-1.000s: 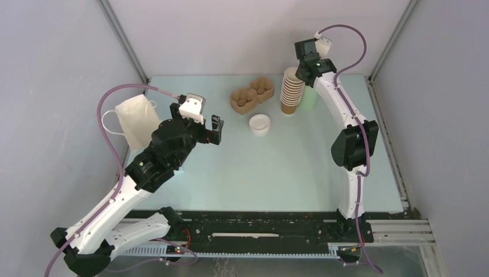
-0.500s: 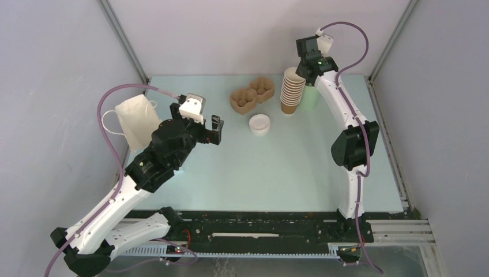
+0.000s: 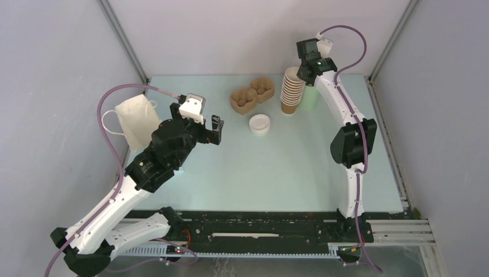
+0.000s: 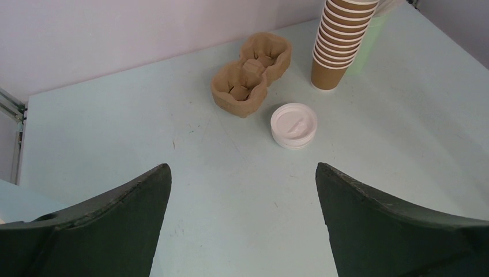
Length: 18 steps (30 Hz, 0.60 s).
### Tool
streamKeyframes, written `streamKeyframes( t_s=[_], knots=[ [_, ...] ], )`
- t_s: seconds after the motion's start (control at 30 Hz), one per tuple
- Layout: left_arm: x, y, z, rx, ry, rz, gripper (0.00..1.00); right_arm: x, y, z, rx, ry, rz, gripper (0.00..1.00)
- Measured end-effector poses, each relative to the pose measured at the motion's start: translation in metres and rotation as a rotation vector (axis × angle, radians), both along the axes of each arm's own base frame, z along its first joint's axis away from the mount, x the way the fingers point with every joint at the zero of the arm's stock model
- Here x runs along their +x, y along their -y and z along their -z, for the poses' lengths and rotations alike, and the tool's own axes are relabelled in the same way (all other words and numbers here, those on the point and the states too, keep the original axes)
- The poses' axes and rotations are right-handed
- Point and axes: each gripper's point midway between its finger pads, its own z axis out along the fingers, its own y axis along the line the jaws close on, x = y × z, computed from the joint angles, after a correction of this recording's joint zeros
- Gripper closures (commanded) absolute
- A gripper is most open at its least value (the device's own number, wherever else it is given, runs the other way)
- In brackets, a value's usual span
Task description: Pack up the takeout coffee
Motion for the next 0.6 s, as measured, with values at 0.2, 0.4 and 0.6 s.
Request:
streamKeyframes(
  t_s=[0.2, 0.4, 0.6],
  knots=[
    [0.0, 0.0, 0.0, 0.0, 0.0, 0.0, 0.0, 0.0, -0.001, -0.001, 0.002, 0.0, -0.004, 0.87],
    [0.0, 0.0, 0.0, 0.0, 0.0, 0.0, 0.0, 0.0, -0.005, -0.011, 0.006, 0.016, -0.012, 0.97],
    [0.0, 0.0, 0.0, 0.0, 0.0, 0.0, 0.0, -0.001, -0.007, -0.02, 0.002, 0.03, -0.015, 1.0]
  ],
)
